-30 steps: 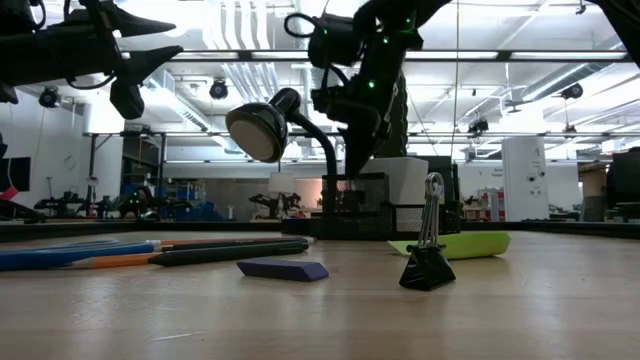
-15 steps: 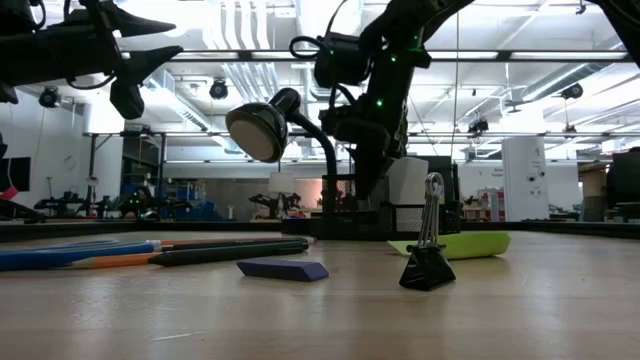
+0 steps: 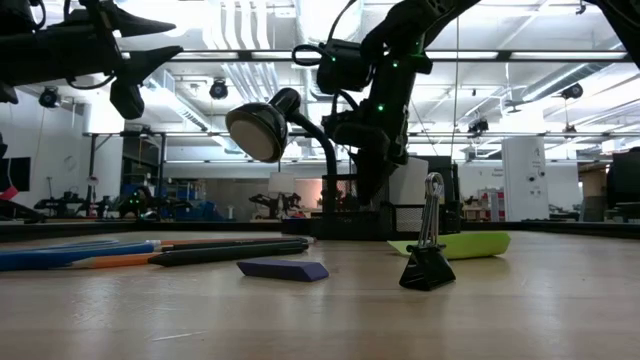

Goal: Pick and place office supplies into organizer
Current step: Put the top black binder clip into the black desk organizer, then put the left black binder clip into the black desk organizer

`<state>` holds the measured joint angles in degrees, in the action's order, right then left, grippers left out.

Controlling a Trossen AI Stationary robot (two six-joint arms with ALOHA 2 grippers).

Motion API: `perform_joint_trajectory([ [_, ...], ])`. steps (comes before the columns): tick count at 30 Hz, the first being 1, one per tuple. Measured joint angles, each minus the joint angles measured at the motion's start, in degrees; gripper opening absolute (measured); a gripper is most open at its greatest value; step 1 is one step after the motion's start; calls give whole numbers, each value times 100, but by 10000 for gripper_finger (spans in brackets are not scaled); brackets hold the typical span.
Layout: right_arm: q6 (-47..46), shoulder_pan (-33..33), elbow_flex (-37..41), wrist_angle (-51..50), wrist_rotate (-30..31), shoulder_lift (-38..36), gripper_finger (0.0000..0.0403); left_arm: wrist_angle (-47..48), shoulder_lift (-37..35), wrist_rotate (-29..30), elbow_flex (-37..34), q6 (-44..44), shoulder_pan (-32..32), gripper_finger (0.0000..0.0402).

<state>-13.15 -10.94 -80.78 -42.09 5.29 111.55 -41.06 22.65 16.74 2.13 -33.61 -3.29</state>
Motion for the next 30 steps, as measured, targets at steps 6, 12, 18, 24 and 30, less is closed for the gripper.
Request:
perform_joint_trajectory([
  [6,0,-2,11,150,-58,0,8,0,-1,1,0,0,0,128],
  [12,-24,-2,22,160,-65,0,8,0,-2,2,0,0,-1,128],
  [18,-42,0,22,158,-92,0,17,0,0,-1,0,-1,-1,128],
  [24,-42,4,22,157,-103,0,38,0,-2,0,0,0,0,128],
  [30,-44,4,22,149,-100,0,53,0,-1,0,0,-1,-1,128],
])
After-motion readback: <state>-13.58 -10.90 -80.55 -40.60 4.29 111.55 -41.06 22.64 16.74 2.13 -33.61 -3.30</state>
